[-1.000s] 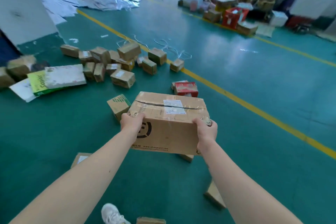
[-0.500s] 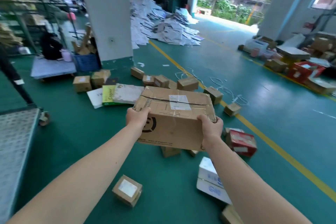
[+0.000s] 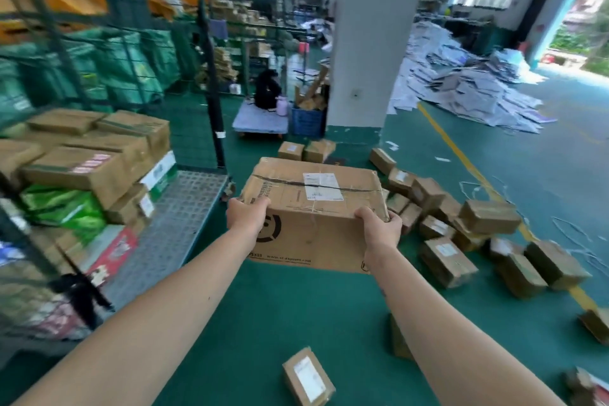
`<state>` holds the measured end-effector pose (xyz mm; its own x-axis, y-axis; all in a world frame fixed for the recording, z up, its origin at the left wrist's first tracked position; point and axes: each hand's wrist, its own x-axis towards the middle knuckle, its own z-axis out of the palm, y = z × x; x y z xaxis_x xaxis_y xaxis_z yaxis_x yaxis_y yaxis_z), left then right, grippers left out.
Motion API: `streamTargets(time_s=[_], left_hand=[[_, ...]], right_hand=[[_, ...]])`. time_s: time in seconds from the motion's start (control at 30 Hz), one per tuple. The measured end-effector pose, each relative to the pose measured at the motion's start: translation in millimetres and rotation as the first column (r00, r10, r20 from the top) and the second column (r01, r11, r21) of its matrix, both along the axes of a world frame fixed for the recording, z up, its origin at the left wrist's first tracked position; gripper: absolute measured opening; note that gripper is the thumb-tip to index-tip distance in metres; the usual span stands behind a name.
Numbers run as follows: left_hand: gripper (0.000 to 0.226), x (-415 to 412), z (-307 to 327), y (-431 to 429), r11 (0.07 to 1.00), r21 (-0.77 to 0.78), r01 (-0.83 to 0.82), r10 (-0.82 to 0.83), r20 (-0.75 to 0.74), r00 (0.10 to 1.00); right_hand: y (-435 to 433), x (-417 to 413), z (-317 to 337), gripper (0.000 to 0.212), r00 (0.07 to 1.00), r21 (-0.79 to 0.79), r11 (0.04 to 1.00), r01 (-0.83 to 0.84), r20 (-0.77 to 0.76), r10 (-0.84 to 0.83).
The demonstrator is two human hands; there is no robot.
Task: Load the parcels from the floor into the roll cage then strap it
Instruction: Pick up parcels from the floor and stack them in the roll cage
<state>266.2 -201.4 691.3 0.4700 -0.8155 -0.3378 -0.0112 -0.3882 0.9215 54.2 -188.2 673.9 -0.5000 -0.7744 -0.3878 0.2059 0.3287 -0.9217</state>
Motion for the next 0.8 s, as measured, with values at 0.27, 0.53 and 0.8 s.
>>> streamTargets(time_s=[0.27, 0.53, 0.8], left_hand=[[0.054, 72.2, -4.7, -57.9, 0.944, -0.003, -0.33, 0.33, -0.015, 0.944], [0.035, 105.1, 1.7, -142.3, 0.787, -0.072, -0.613, 0.61, -0.064, 0.79], [0.043, 136.4, -15.5, -184.1, 0.598, -0.045, -0.8, 0.79, -0.135, 0.598]], right_hand=[[-128.4, 76.0, -1.6, 0.073, 0.947, 0.014, 0.947, -0.32, 0.018, 0.319], [-273.8, 137.1, 13.3, 0.073, 0.812, -0.047, 0.811, -0.583, -0.025, 0.583], [-358.3, 195.0, 8.2, 0.068, 0.64, -0.011, 0.641, -0.768, -0.057, 0.766]])
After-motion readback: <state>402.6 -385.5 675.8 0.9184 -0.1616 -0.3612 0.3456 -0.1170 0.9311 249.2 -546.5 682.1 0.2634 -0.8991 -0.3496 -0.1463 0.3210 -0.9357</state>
